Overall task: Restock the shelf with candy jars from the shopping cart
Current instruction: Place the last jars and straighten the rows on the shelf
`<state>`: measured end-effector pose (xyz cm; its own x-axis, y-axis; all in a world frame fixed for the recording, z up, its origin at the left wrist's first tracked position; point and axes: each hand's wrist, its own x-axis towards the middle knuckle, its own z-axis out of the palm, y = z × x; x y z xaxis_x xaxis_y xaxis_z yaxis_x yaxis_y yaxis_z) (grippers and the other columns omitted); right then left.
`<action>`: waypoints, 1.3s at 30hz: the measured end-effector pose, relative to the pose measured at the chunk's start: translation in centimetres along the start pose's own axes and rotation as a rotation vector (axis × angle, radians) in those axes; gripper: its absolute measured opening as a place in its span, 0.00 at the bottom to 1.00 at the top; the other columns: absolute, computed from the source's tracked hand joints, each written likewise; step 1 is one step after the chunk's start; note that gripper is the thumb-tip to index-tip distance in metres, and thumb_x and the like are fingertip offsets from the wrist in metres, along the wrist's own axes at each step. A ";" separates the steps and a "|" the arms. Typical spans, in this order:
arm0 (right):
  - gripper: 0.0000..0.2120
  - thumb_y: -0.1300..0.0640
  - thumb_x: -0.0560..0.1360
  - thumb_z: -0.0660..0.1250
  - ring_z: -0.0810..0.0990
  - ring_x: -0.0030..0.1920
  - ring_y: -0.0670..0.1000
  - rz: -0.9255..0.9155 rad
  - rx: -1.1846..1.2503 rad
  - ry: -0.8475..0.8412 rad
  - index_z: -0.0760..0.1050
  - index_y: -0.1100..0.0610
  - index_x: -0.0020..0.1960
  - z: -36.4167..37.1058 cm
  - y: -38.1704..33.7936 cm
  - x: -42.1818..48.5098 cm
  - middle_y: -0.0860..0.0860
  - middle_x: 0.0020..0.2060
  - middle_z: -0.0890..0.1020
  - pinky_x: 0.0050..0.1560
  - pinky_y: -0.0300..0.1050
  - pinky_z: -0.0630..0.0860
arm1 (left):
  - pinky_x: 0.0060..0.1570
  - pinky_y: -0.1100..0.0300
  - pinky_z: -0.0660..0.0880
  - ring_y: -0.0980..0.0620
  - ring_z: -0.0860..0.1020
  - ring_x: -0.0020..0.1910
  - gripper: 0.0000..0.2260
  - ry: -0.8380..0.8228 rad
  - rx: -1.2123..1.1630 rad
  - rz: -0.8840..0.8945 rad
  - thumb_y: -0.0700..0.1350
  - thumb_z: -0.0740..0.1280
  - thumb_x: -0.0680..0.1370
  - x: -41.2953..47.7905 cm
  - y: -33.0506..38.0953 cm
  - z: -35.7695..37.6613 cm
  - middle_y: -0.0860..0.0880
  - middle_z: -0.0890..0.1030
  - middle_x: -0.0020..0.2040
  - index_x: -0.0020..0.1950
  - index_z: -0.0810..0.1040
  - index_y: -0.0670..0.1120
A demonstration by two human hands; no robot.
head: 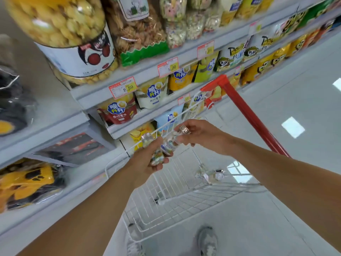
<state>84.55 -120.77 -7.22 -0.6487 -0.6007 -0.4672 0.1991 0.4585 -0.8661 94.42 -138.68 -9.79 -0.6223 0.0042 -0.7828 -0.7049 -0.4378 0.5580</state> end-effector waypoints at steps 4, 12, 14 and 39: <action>0.11 0.57 0.74 0.71 0.80 0.42 0.44 -0.092 0.050 0.092 0.79 0.61 0.54 -1.5 -4.0 -0.7 0.52 0.44 0.82 0.45 0.42 0.77 | 0.30 0.60 0.67 0.51 0.79 0.29 0.13 0.057 -0.046 0.115 0.51 0.60 0.80 -3.6 3.3 2.3 0.44 0.80 0.37 0.49 0.77 0.43; 0.09 0.60 0.74 0.71 0.82 0.44 0.46 -0.301 0.065 0.109 0.76 0.55 0.53 -4.1 -13.8 -2.6 0.48 0.44 0.82 0.45 0.43 0.79 | 0.43 0.53 0.82 0.51 0.78 0.34 0.05 0.289 -0.042 0.504 0.41 0.65 0.79 -11.0 9.1 5.0 0.45 0.75 0.34 0.47 0.74 0.38; 0.12 0.58 0.74 0.71 0.82 0.47 0.51 -0.366 0.069 0.147 0.75 0.53 0.56 -4.4 -16.4 -3.0 0.52 0.47 0.82 0.46 0.44 0.79 | 0.51 0.47 0.80 0.49 0.74 0.40 0.11 0.342 0.113 0.616 0.46 0.67 0.78 -12.6 10.6 5.3 0.44 0.72 0.38 0.51 0.75 0.37; 0.14 0.59 0.72 0.74 0.76 0.39 0.40 -1.019 -0.393 0.425 0.75 0.58 0.55 -12.1 -38.7 -2.1 0.52 0.45 0.79 0.43 0.31 0.71 | 0.57 0.53 0.66 0.47 0.73 0.54 0.21 1.140 0.998 1.423 0.52 0.70 0.73 -22.7 31.6 11.8 0.54 0.74 0.49 0.63 0.70 0.48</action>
<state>69.28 -129.37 29.44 -0.5855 -0.5737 0.5727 -0.7469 0.1070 -0.6563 82.23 -141.98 28.84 -0.6117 -0.4251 0.6672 -0.1762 0.8954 0.4090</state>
